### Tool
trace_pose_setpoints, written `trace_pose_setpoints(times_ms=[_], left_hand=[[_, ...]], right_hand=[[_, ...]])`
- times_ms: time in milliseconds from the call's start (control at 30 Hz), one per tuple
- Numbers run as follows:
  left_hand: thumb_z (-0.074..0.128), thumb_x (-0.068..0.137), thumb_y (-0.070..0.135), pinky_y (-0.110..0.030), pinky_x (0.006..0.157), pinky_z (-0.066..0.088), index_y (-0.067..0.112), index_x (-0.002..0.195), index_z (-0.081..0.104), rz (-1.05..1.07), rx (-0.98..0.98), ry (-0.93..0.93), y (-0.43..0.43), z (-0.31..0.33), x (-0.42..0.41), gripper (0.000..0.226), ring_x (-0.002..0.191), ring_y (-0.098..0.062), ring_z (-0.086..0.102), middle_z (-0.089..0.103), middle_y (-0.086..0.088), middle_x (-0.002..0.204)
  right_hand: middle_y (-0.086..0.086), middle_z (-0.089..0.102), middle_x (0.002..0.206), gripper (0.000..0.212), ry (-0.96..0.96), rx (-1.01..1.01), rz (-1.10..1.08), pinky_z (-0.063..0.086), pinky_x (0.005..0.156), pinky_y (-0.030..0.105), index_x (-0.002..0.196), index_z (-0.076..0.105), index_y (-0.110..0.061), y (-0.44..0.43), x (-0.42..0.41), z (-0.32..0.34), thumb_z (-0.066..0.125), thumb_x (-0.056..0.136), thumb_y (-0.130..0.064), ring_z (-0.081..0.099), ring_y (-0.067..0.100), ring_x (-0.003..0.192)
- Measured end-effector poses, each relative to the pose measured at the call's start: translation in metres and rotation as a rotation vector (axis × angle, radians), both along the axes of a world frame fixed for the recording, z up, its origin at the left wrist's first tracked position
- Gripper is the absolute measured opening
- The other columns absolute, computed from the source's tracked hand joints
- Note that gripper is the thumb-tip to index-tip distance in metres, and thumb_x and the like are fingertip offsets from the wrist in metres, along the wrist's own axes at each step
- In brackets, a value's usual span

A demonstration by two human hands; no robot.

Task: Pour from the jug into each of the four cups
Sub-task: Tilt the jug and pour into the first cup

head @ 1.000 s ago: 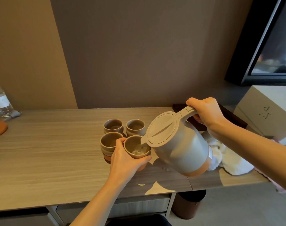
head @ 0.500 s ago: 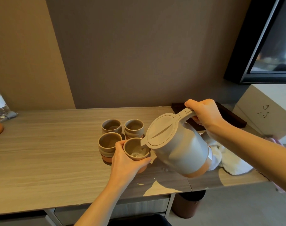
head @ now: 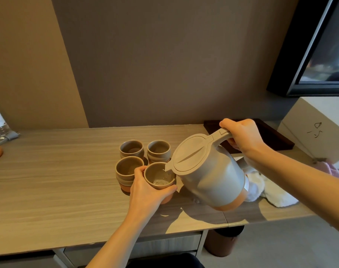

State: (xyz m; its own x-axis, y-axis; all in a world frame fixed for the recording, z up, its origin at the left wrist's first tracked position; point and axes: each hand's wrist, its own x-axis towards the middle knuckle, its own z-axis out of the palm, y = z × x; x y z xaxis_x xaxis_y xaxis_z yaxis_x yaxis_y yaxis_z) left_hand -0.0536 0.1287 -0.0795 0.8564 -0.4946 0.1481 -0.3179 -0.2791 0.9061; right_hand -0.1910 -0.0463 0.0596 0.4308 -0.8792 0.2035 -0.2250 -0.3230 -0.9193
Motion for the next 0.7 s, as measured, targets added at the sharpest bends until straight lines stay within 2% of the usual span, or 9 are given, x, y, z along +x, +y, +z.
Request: trace_pose_setpoints(times_ms=[200, 400, 467, 567, 700], left_hand=[[0.094, 0.053, 0.038, -0.023, 0.083, 0.045, 0.029, 0.127, 0.035, 0.031, -0.043, 0.015, -0.003, 0.005, 0.003, 0.094, 0.107, -0.008, 0.046, 0.046, 0.013, 0.114], [0.093, 0.055, 0.039, -0.025, 0.085, 0.045, 0.033, 0.122, 0.033, 0.04, -0.082, 0.005, -0.007, 0.014, 0.006, 0.09, 0.107, -0.008, 0.045, 0.046, 0.013, 0.115], [0.092, 0.056, 0.039, -0.025, 0.084, 0.044, 0.031, 0.125, 0.034, 0.041, -0.104, 0.007, -0.011, 0.017, 0.006, 0.091, 0.107, -0.008, 0.045, 0.045, 0.013, 0.115], [0.092, 0.057, 0.038, -0.024, 0.084, 0.042, 0.028, 0.13, 0.034, 0.055, -0.118, 0.007, -0.017, 0.02, 0.006, 0.094, 0.108, -0.006, 0.043, 0.044, 0.013, 0.116], [0.091, 0.059, 0.036, -0.024, 0.086, 0.04, 0.024, 0.134, 0.032, 0.088, -0.122, 0.016, -0.026, 0.015, 0.005, 0.096, 0.108, -0.006, 0.041, 0.044, 0.011, 0.118]], right_hand=[[0.011, 0.059, 0.072, 0.027, -0.107, 0.128, -0.038, 0.043, 0.067, 0.029, 0.067, 0.062, -0.008, -0.005, -0.003, -0.009, 0.059, 0.086, -0.027, 0.053, 0.018, 0.072], [0.009, 0.059, 0.072, 0.025, -0.195, 0.201, -0.074, 0.042, 0.068, 0.031, 0.068, 0.063, -0.009, -0.012, -0.004, -0.016, 0.06, 0.083, -0.029, 0.053, 0.019, 0.075], [0.009, 0.06, 0.075, 0.024, -0.217, 0.225, -0.097, 0.042, 0.067, 0.03, 0.074, 0.064, -0.008, -0.016, -0.004, -0.019, 0.062, 0.081, -0.03, 0.053, 0.019, 0.077], [0.013, 0.061, 0.089, 0.04, -0.238, 0.264, -0.128, 0.042, 0.065, 0.029, 0.096, 0.065, -0.001, -0.022, -0.004, -0.022, 0.064, 0.077, -0.036, 0.053, 0.022, 0.083], [0.016, 0.063, 0.098, 0.046, -0.27, 0.287, -0.14, 0.042, 0.065, 0.029, 0.102, 0.065, -0.001, -0.028, -0.006, -0.026, 0.065, 0.074, -0.038, 0.056, 0.024, 0.089]])
